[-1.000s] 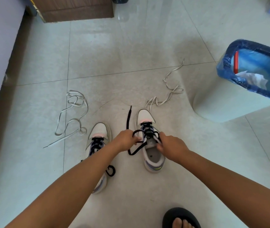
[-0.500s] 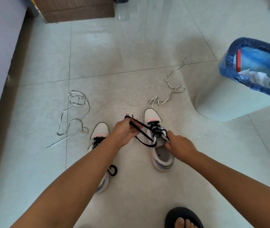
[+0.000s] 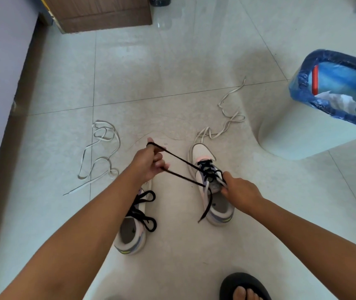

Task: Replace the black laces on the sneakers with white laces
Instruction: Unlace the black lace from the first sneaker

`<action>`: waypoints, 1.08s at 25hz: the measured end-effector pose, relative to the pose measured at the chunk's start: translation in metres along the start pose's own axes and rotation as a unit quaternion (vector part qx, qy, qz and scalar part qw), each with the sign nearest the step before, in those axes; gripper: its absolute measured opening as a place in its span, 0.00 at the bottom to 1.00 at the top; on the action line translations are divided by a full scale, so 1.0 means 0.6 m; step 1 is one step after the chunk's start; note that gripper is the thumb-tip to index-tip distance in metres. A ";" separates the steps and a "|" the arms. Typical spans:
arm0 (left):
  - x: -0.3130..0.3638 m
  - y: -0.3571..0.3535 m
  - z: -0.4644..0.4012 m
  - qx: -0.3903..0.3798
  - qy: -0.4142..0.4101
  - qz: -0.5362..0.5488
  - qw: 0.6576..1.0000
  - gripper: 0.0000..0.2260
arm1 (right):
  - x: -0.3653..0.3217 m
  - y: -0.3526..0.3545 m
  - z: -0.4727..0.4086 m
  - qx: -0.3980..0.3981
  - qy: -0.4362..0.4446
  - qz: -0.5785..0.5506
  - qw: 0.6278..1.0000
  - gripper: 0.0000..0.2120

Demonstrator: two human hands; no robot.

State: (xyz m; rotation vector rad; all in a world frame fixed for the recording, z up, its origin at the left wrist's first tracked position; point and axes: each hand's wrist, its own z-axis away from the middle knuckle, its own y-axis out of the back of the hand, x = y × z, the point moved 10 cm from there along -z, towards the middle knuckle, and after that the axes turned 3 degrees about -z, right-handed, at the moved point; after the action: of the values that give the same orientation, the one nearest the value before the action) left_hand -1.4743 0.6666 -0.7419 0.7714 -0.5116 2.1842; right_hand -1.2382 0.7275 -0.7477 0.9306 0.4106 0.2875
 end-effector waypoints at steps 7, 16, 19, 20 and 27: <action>0.100 0.020 0.006 0.146 -0.212 -0.801 0.540 0.11 | 0.006 0.004 -0.005 -0.016 -0.008 0.007 1.000 0.09; 0.050 -0.006 0.027 0.060 -0.231 -0.857 0.456 0.24 | 0.028 0.012 0.007 -0.030 -0.040 -0.030 0.998 0.11; -0.006 -0.101 0.080 0.004 -0.311 -0.787 0.533 0.23 | 0.020 0.008 0.012 -0.035 -0.061 -0.196 0.978 0.17; -0.035 -0.123 0.092 -0.024 -0.302 -0.757 0.579 0.21 | 0.018 0.006 0.013 -0.030 -0.065 -0.256 0.964 0.16; -0.156 -0.140 0.071 -0.046 -0.137 -0.742 0.654 0.15 | -0.006 0.020 0.002 0.025 0.010 -0.130 0.991 0.11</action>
State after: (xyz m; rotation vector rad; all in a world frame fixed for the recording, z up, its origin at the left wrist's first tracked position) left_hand -1.3448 0.6472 -0.7631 0.9331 0.0048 0.4796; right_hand -1.2415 0.7324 -0.7363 0.9116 0.5547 0.0485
